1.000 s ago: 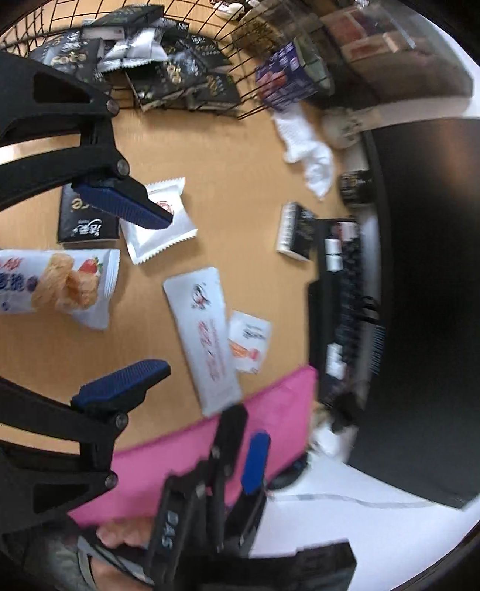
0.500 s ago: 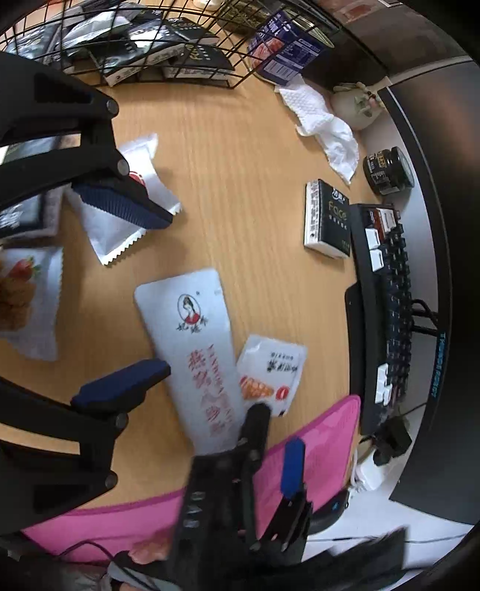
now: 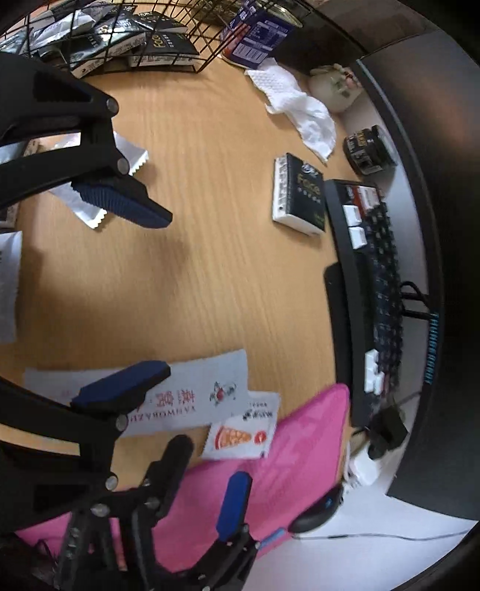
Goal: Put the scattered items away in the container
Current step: 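Move both open grippers back over the desk toward the white packets, then grasp the red-logo white packet with left while right grasps the long white packet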
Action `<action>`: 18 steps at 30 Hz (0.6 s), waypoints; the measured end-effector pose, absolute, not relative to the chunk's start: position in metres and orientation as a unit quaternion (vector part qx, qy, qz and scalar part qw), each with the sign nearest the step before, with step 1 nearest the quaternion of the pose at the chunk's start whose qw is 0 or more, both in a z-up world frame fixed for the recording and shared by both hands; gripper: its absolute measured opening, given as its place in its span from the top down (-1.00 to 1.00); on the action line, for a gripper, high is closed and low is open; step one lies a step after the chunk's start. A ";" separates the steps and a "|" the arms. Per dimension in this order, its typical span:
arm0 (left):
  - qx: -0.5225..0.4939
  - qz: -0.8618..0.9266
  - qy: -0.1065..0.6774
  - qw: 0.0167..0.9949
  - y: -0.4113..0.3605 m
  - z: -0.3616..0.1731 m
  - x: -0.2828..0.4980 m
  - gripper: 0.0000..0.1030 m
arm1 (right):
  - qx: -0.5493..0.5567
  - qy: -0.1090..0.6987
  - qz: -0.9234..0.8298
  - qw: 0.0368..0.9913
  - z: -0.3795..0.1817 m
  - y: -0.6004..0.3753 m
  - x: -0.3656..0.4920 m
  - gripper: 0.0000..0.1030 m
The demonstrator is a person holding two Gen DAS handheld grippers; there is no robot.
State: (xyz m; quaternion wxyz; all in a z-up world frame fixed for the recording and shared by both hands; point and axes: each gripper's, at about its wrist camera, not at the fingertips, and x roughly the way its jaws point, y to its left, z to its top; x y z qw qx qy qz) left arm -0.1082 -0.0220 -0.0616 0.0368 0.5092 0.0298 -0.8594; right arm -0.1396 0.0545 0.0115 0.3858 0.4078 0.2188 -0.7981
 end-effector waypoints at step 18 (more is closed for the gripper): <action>0.502 -0.858 0.059 0.092 -0.071 -0.052 -0.054 -0.50 | 0.426 0.170 -0.804 0.380 -0.004 0.019 -0.094 -0.16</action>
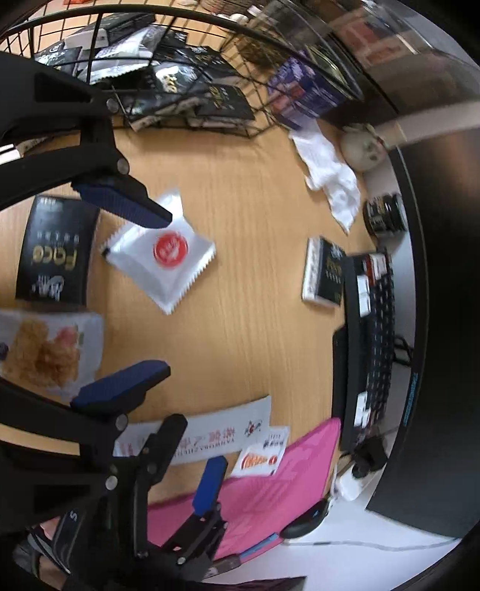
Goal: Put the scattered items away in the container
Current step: 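Grasp the red-logo white packet with left while right grasps the long white packet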
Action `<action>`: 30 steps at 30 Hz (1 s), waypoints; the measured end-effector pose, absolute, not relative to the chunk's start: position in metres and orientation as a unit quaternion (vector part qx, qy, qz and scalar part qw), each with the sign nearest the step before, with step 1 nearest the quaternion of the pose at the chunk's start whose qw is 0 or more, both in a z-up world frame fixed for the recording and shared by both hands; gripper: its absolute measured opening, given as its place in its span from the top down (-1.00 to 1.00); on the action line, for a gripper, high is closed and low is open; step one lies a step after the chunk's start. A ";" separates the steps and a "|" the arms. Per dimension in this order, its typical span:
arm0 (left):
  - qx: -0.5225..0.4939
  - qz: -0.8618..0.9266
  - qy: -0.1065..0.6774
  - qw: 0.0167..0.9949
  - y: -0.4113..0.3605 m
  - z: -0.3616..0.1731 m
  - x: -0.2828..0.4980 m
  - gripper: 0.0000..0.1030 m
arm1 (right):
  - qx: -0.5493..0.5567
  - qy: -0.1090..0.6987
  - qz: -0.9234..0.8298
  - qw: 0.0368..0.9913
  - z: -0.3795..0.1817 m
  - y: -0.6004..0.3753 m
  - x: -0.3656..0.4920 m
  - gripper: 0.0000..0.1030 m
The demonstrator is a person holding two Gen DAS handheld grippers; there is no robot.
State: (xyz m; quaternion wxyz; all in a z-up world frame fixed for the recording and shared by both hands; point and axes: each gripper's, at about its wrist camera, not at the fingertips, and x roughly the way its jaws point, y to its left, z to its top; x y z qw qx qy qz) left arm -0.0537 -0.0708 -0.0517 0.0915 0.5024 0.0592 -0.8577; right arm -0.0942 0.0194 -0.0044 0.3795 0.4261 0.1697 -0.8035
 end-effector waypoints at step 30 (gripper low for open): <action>0.498 -0.861 0.086 0.054 -0.073 -0.071 -0.068 0.19 | 0.419 0.176 -0.812 0.367 -0.008 0.035 -0.114 -0.18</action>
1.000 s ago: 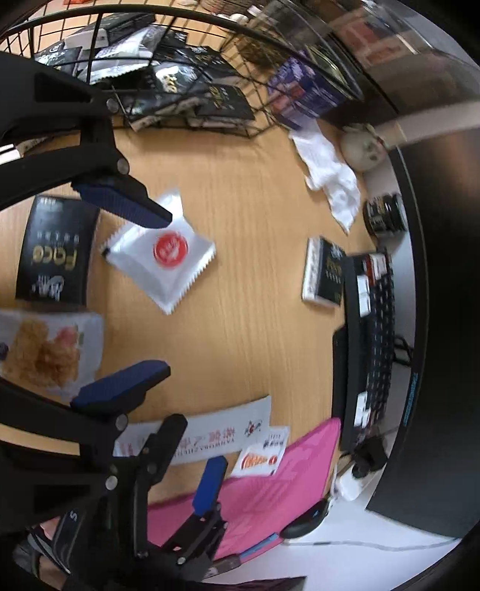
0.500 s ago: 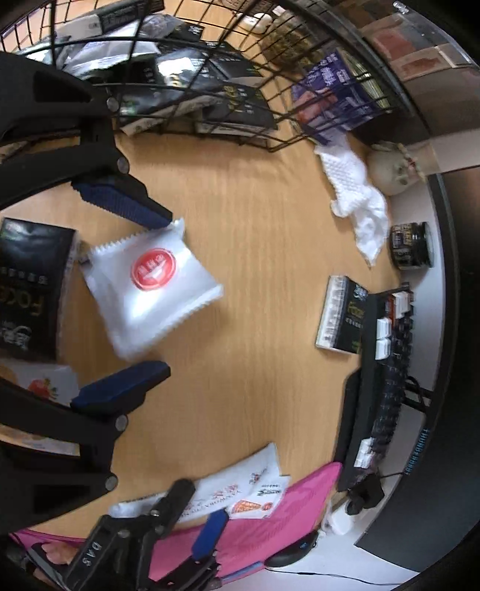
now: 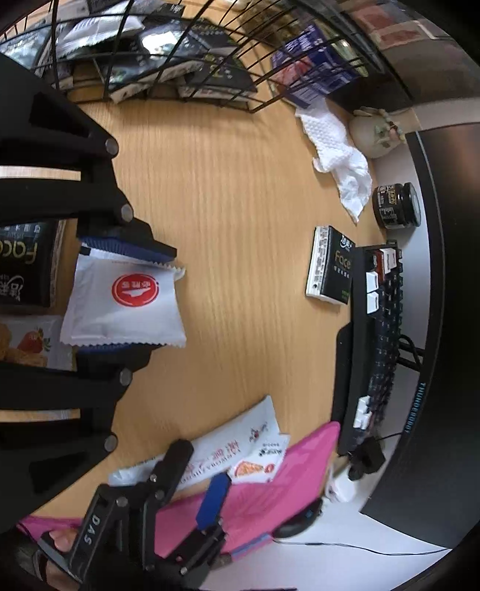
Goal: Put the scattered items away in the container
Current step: 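Grasp the red-logo white packet with left while right grasps the long white packet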
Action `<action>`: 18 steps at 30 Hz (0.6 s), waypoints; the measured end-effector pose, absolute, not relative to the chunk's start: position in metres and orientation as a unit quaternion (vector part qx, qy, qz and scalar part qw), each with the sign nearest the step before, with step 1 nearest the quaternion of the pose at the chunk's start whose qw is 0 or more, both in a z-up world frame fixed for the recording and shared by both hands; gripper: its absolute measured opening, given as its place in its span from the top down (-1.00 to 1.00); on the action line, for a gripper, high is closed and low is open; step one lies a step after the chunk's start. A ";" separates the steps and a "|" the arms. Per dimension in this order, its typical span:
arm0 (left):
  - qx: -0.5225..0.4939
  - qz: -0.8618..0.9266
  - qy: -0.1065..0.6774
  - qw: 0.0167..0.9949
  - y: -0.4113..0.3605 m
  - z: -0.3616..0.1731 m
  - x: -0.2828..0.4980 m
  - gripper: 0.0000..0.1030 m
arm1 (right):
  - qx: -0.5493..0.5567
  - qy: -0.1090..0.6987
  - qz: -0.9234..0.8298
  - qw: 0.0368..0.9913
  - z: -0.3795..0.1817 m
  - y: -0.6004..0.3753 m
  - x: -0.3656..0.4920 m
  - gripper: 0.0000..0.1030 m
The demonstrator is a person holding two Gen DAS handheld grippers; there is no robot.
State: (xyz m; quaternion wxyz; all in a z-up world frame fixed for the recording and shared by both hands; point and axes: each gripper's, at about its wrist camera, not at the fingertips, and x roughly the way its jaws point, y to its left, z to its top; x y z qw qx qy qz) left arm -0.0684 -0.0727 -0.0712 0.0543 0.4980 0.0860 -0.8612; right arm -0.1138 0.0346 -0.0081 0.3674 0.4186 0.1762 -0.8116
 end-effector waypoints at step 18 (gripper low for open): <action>0.514 -0.856 0.033 0.047 -0.057 -0.072 -0.067 -0.05 | 0.421 0.169 -0.807 0.378 -0.008 0.034 -0.110 -0.18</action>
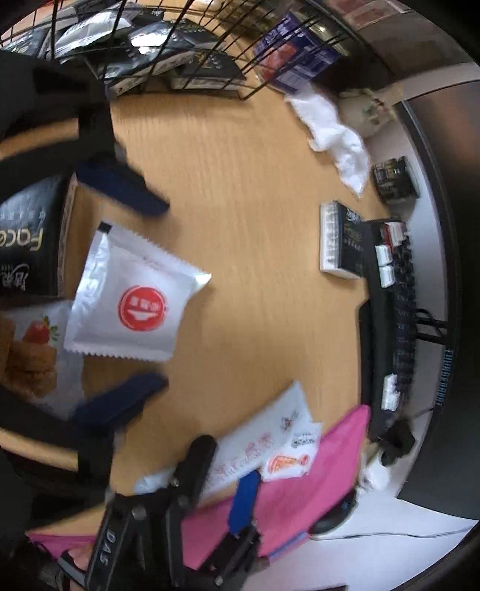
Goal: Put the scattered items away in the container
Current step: 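Grasp the red-logo white packet with left while right grasps the long white packet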
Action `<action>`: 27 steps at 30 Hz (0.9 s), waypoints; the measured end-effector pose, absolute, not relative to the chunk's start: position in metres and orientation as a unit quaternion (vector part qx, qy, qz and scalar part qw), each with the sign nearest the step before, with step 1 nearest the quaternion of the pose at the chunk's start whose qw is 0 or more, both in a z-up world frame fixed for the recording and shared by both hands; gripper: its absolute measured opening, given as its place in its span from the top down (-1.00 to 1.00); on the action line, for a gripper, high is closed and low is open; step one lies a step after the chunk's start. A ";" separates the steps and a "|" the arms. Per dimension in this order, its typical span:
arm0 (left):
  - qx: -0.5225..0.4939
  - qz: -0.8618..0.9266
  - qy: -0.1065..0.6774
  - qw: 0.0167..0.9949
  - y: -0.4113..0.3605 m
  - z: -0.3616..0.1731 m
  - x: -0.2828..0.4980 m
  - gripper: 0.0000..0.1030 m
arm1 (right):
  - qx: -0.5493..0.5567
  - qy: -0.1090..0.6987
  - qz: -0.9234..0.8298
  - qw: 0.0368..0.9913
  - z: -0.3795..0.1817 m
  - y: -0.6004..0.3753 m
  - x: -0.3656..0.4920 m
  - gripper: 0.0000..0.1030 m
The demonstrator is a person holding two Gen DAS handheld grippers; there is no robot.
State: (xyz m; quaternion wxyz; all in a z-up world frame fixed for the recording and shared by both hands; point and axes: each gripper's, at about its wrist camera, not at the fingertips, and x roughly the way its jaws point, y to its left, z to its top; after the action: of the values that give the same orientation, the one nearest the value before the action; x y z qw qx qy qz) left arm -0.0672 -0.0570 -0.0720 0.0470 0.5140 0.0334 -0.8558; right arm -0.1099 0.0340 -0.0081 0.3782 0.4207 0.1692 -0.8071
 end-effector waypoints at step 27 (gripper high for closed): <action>0.454 -0.888 0.022 0.064 -0.057 -0.023 -0.049 0.13 | 0.405 0.140 -0.808 0.405 0.008 0.031 -0.093 -0.23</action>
State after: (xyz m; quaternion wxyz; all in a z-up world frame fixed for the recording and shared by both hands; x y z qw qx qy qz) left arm -0.0492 -0.0565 -0.0226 0.0635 0.4540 0.0215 -0.8885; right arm -0.0929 0.0311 0.0078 0.4052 0.4048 0.1403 -0.8077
